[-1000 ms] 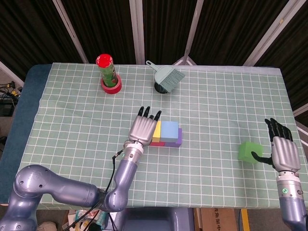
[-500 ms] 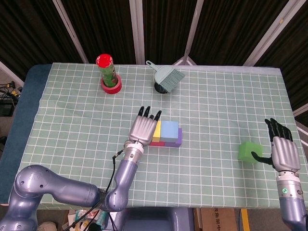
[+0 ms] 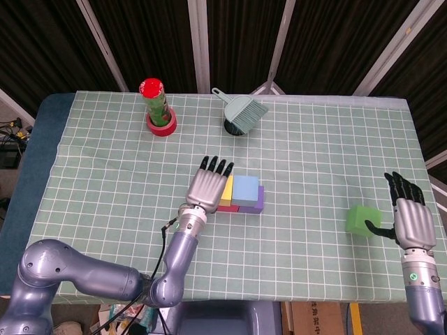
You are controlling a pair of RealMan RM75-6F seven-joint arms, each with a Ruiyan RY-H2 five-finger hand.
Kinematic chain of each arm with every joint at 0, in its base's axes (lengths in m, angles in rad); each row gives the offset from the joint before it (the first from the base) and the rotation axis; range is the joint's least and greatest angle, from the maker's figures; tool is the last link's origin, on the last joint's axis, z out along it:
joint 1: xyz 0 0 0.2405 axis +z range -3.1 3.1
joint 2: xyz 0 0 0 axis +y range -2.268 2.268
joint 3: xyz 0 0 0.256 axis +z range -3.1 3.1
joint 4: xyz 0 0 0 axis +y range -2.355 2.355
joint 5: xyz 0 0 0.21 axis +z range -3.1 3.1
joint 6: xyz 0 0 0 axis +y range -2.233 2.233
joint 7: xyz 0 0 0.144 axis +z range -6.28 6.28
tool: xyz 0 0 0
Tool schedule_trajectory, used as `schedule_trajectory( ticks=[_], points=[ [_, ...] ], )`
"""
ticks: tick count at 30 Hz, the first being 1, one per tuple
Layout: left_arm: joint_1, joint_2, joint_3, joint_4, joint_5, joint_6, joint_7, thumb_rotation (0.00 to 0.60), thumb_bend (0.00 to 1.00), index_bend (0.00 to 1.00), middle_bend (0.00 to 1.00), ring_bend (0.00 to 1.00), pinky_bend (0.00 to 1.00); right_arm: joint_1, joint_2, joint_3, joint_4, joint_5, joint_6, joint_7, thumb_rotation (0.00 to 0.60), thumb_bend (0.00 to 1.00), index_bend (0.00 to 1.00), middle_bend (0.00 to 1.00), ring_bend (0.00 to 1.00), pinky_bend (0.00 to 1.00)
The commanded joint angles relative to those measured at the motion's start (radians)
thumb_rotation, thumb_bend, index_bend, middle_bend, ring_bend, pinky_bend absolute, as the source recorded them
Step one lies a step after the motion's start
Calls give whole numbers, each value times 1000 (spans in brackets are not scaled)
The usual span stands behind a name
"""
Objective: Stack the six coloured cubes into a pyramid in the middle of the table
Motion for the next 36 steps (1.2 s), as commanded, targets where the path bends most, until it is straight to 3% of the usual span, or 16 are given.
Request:
schedule_trajectory(
  ticks=[1,6,19,26,32,36],
  points=[
    [7,8,1,-13,6,3,-8,600,167,0,48,0,0,0,0,0,1,1,-1,0,600,212,0,0,0,0],
    [31,36,8,-56,32,18,-32,600,167,0,48,0,0,0,1,0,0,4,-3,1,600,212,0,0,0,0],
    [251,255,113,-350,269,141,-241,600,167,0,51,0,0,3,-5,-12,-1,12,-15,-16,600,212,0,0,0,0],
    [432,381,256,-467,501,253,-385,600,167,0,53,0,0,7,-22,-32,8,15,-26,-45,600,212,0,0,0,0],
    [533,427,349,-456,649,289,-456,600,167,0,53,0,0,10,-34,-41,15,21,-31,-66,600,212,0,0,0,0],
    [598,448,378,-431,728,317,-511,600,166,0,53,0,0,15,-50,-52,27,29,-35,-93,600,211,0,0,0,0]
  ],
)
